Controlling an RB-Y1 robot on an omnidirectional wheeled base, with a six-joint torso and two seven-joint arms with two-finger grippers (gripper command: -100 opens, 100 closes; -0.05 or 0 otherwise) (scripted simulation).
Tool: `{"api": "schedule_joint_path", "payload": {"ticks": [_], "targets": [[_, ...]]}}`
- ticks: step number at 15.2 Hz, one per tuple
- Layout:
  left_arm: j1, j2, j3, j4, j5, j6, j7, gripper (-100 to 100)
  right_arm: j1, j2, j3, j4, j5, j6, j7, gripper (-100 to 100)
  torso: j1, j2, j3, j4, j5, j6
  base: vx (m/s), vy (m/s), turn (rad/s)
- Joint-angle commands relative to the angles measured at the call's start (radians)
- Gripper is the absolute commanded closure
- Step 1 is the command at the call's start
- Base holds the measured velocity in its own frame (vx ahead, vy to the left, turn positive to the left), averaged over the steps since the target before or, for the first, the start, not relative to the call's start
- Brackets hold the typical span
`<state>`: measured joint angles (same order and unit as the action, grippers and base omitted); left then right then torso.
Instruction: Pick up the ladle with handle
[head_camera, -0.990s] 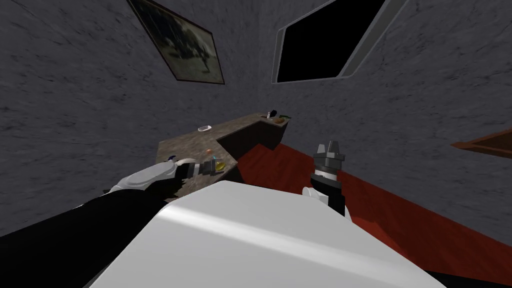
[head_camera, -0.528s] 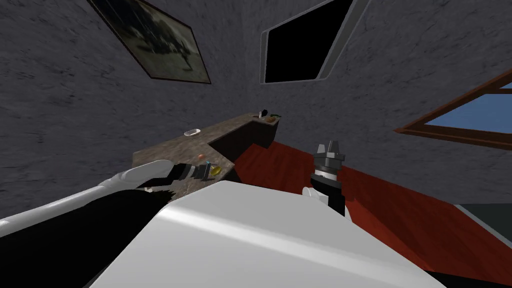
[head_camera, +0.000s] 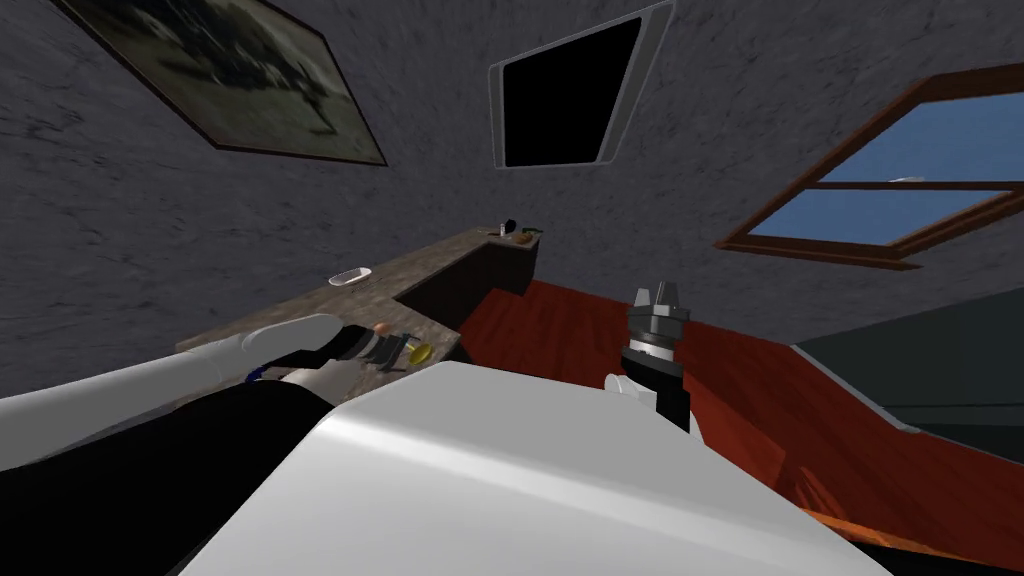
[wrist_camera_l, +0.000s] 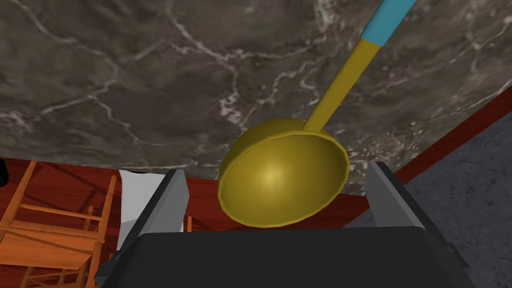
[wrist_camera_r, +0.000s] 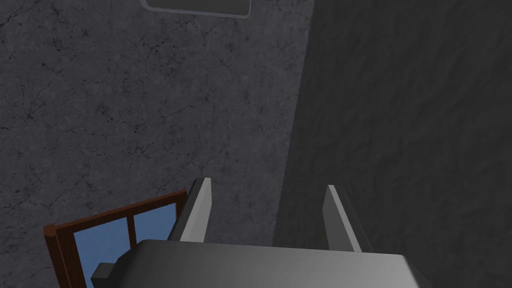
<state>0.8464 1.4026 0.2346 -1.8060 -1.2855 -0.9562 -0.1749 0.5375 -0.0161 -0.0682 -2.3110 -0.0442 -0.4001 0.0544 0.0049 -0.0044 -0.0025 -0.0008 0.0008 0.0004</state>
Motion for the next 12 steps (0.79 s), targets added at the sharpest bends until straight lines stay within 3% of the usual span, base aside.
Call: {"api": "schedule_joint_path", "payload": {"ticks": [1, 2, 5, 6, 8, 12], "targets": [[0.018, 0.041, -0.006, 0.011, -0.050, -0.018, -0.012, -100, 0.000, 0.000, 0.000, 0.000, 0.000, 0.000, 0.000, 0, 0.000, 0.000, 0.000, 0.000, 0.000, 0.000, -0.004, 0.010, -0.321], [0.018, 0.041, -0.006, 0.011, -0.056, -0.018, -0.012, -100, 0.000, 0.000, 0.000, 0.000, 0.000, 0.000, 0.000, 0, 0.000, 0.000, 0.000, 0.000, 0.000, 0.001, -0.004, 0.008, -0.259], [0.041, 0.091, -0.017, 0.023, -0.117, -0.044, -0.028, -100, 0.000, 0.000, 0.000, 0.000, 0.000, 0.000, 0.000, 0, -0.002, -0.001, 0.000, 0.000, 0.000, 0.000, 0.000, -0.005, -0.212], [0.041, 0.091, -0.017, 0.023, -0.117, -0.044, -0.028, -100, 0.000, 0.000, 0.000, 0.000, 0.000, 0.000, 0.000, 0, -0.002, -0.001, 0.000, 0.000, -0.001, 0.000, 0.003, -0.014, -0.184], [0.061, 0.128, -0.029, 0.031, -0.166, -0.065, -0.041, -100, 0.000, 0.000, 0.000, 0.000, 0.000, 0.000, 0.000, 0, -0.003, -0.001, -0.001, 0.000, -0.001, 0.000, 0.005, -0.027, -0.271], [0.083, 0.164, -0.044, 0.037, -0.212, -0.086, -0.054, -100, 0.000, 0.000, 0.000, 0.000, 0.000, 0.000, 0.000, 0, -0.005, -0.001, -0.001, 0.000, -0.001, 0.000, 0.008, -0.036, -0.219]]}}
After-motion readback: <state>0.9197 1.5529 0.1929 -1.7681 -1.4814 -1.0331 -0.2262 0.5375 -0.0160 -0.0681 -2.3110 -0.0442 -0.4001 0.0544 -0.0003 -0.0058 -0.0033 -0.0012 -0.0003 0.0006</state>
